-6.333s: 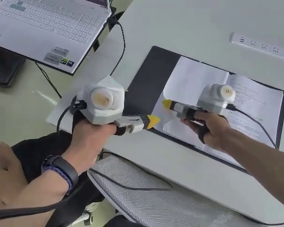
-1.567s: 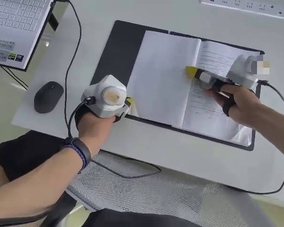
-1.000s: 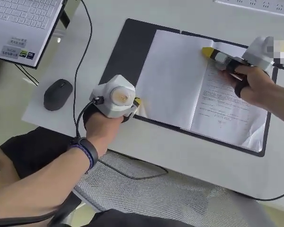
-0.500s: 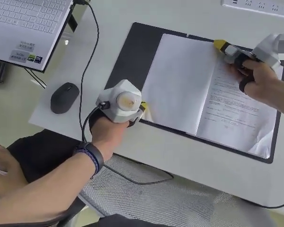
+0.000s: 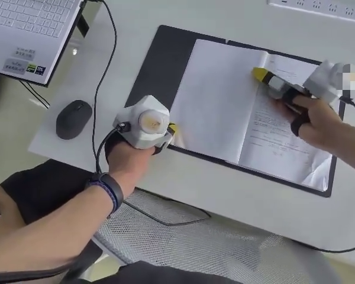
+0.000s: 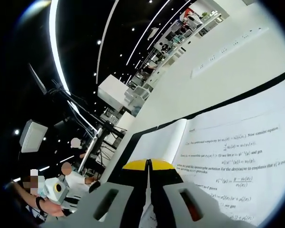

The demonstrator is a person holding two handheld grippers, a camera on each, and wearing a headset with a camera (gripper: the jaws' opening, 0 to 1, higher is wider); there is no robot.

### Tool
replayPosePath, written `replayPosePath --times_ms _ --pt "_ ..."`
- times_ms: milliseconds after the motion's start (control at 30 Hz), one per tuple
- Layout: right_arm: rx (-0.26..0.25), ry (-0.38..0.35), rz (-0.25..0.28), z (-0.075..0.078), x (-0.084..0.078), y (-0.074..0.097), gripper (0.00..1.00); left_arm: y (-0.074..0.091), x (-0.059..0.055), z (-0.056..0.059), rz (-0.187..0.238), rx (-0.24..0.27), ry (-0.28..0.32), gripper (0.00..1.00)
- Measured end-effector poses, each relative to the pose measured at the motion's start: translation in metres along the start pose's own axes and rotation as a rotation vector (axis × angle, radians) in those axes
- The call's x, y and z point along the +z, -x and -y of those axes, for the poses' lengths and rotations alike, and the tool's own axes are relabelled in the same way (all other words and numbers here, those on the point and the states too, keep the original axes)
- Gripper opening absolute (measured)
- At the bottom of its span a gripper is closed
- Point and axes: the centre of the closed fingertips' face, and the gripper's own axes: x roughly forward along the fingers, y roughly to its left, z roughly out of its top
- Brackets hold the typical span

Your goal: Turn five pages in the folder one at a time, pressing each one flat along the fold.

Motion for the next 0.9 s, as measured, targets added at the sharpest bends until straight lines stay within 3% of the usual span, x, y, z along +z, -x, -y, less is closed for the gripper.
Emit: replayPosePath --times_ms 67,400,900 --pt "0.007 0.013 -0.016 0.000 -0.005 0.004 0.00 0.000 0.000 0.000 0.001 -0.001 0.001 0.00" --pt "0.054 0.048 -0.065 -0.048 -0.056 0.031 0.00 0.002 0.001 0.002 -0.003 0.001 -0.003 0.00" --pt "0.083 0.049 -0.136 -0.081 -0.102 0.057 0.00 -0.002 -0.001 0.000 0.000 0.000 -0.006 0.00"
